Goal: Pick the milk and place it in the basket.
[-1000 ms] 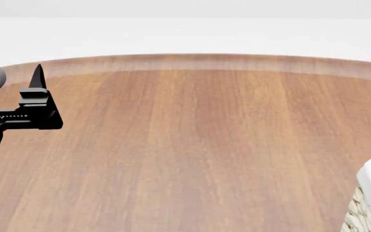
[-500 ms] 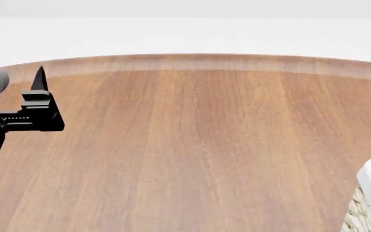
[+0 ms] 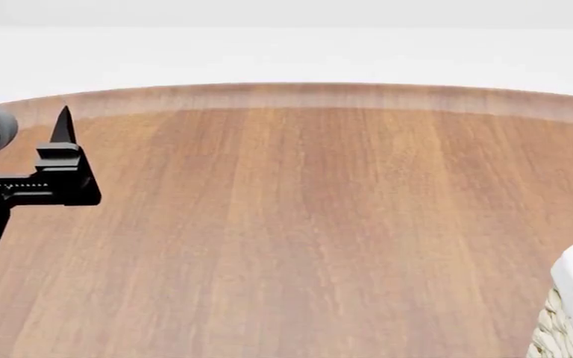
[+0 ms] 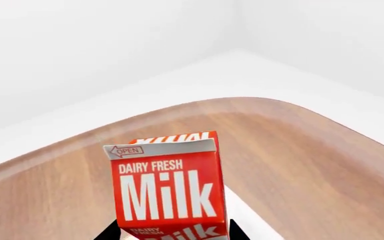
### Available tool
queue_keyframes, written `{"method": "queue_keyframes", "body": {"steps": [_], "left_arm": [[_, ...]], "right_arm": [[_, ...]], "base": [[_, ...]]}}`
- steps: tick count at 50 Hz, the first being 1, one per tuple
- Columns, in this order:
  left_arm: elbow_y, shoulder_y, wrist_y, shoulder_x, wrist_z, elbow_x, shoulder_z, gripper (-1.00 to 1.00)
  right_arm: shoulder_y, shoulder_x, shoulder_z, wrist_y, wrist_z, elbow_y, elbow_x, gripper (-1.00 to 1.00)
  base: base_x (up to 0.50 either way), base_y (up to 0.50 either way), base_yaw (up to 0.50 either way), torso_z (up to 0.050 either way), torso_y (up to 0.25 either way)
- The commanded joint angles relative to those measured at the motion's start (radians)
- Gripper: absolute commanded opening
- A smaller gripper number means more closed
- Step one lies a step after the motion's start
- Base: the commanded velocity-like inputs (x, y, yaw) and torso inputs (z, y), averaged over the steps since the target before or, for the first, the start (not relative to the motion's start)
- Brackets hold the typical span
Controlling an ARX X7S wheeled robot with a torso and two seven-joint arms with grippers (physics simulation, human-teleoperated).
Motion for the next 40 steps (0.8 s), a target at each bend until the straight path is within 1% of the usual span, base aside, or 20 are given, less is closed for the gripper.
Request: {"method": "queue_keyframes", "body": {"steps": [1, 10, 18, 26, 40], "left_arm": [[-0.004, 0.001, 0.005, -0.003, -0.004, -0.002, 0.004, 1.0], [-0.004, 0.0, 0.006, -0.005, -0.007, -0.005, 0.006, 1.0], [-0.012, 0.003, 0.014, -0.007, -0.008, -0.003, 0.011, 1.0], [-0.015, 0.005, 0.019, -0.009, -0.008, -0.007, 0.011, 1.0], [-0.019, 0.011, 0.028, -0.014, -0.011, -0.007, 0.017, 1.0]], "right_arm": [[0.003, 0.002, 0.013, -0.016, 0.025, 0.019, 0.015, -1.0], [-0.049, 0.001, 0.045, -0.024, 0.028, 0.02, 0.007, -1.0], [-0.056, -0.009, 0.029, -0.028, -0.024, 0.018, -0.051, -1.0], [-0.102, -0.036, 0.034, -0.04, -0.079, 0.013, -0.108, -1.0], [-0.238, -0.083, 0.066, -0.089, -0.187, 0.01, -0.234, -1.0]], "base": [[0.0, 0.0, 0.0, 0.0, 0.0], [0.0, 0.0, 0.0, 0.001, 0.001], [0.0, 0.0, 0.0, 0.0, 0.001], [0.0, 0.0, 0.0, 0.0, 0.001], [0.0, 0.0, 0.0, 0.001, 0.001]]}}
